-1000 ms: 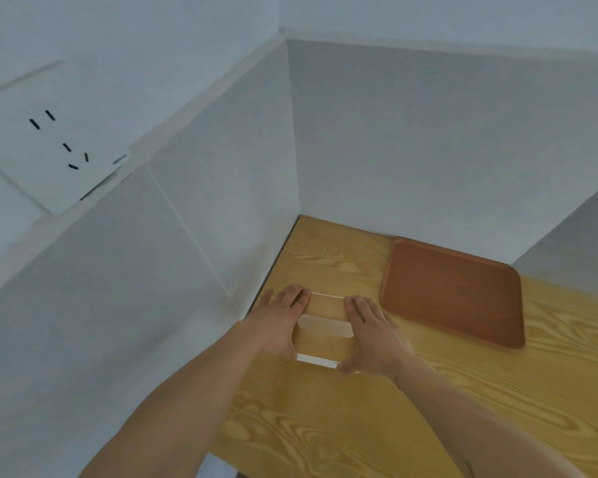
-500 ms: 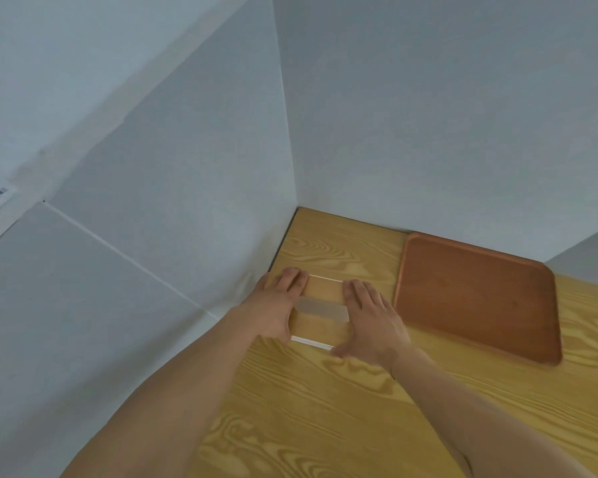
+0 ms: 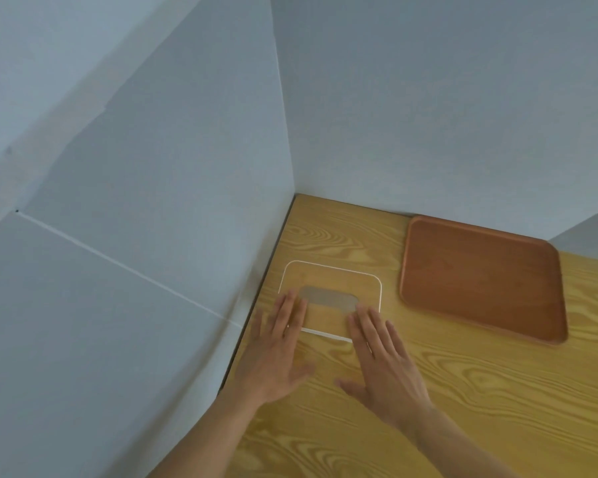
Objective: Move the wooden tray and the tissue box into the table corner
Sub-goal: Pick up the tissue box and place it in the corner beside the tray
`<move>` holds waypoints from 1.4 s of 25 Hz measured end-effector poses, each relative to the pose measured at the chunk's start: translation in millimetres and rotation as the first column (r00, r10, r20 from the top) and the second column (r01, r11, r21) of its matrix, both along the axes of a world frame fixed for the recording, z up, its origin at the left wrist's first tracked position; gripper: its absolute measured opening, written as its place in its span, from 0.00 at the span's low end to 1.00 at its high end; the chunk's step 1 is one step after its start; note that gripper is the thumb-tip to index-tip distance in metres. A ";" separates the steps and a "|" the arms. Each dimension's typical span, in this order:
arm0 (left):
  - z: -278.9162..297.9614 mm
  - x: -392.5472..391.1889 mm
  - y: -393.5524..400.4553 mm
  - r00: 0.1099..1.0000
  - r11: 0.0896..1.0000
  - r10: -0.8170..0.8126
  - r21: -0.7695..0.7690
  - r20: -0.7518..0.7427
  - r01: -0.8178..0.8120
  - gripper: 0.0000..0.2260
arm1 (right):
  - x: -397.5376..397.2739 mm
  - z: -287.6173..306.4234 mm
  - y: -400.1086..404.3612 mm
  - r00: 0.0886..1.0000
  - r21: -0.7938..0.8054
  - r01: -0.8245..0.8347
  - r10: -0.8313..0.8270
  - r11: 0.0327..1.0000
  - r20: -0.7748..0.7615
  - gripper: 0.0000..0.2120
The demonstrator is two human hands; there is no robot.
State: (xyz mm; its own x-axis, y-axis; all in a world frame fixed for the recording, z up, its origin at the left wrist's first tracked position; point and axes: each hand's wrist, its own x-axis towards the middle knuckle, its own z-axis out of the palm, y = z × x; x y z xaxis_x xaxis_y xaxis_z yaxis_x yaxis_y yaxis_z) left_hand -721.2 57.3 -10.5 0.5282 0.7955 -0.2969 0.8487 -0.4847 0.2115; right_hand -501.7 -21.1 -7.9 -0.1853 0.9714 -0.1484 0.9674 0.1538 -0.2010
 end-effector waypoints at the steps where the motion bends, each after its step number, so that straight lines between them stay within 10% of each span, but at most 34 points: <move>1: -3.9 -2.3 -8.0 1.000 1.000 -0.011 0.013 -0.012 0.012 0.45 | -1.5 -3.6 -6.3 0.999 -0.010 -0.014 0.014 1.000 0.029 0.48; 35: 31.2 64.8 174.6 0.970 0.998 0.044 -0.037 -0.239 -0.054 0.49 | 18.2 5.9 181.9 0.991 -0.214 0.134 -0.136 0.968 0.009 0.42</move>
